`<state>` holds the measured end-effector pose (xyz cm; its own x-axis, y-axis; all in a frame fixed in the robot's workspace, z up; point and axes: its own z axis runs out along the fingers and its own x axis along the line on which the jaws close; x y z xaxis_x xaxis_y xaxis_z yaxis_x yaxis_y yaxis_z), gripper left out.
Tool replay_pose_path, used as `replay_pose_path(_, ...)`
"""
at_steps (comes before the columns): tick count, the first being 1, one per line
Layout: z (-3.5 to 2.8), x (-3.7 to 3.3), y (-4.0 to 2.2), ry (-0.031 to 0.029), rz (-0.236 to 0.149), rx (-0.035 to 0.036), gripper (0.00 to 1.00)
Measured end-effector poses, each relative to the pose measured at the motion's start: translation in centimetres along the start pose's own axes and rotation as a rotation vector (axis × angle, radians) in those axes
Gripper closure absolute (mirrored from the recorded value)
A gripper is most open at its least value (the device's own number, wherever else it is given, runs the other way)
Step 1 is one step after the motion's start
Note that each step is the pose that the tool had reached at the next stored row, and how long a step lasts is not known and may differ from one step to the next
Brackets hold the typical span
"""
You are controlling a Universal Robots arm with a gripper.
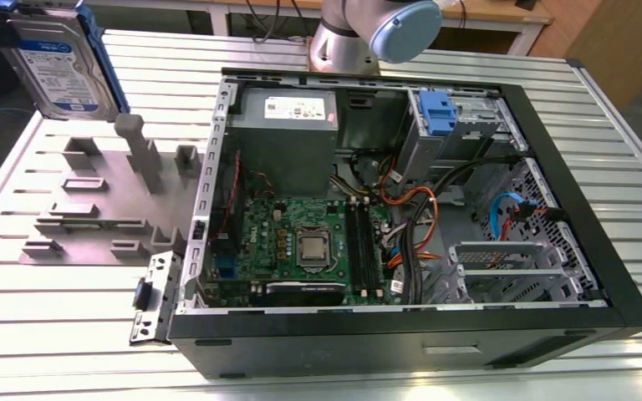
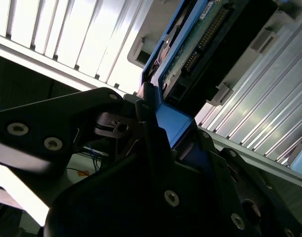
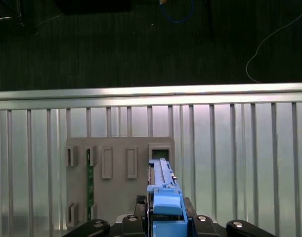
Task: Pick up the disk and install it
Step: 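Pick up the disk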
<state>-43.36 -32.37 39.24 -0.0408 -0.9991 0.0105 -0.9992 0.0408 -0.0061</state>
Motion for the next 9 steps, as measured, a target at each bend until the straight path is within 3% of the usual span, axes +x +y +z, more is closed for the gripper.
replay_pose_path(9, -0.28, 0.0, 0.0, 0.0, 0.0, -0.0001, 0.64)
